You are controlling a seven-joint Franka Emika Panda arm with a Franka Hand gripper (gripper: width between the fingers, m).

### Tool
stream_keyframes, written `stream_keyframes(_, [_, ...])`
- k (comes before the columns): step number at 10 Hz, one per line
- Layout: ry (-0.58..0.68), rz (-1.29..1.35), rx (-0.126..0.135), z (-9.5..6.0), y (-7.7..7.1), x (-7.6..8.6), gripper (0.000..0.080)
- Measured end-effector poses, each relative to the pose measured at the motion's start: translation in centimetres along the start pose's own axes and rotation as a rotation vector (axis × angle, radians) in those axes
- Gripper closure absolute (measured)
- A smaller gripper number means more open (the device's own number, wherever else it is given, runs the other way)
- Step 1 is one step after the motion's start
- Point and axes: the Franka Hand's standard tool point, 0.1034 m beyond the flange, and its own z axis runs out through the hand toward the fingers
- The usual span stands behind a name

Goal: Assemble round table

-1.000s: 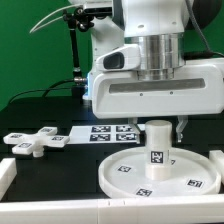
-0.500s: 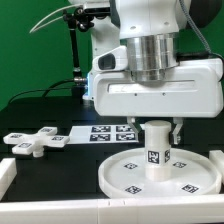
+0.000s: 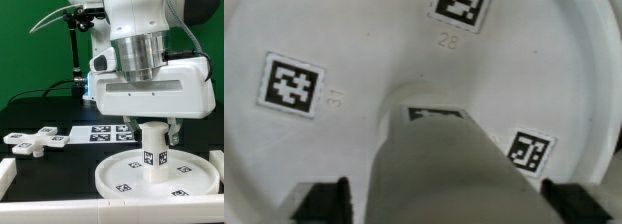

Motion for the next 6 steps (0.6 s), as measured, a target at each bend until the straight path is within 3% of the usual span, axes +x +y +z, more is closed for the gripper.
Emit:
stream_keyframes(3, [0.001, -0.046, -0.003, 0.0, -0.1, -0.1, 0.0155])
stream_keyframes(5, [-0.036, -0.312, -0.016, -0.4, -0.2, -1.5, 0.0151])
stream_keyframes(6, [-0.054, -0.389, -0.019, -0.9, 0.5, -1.9, 0.0151])
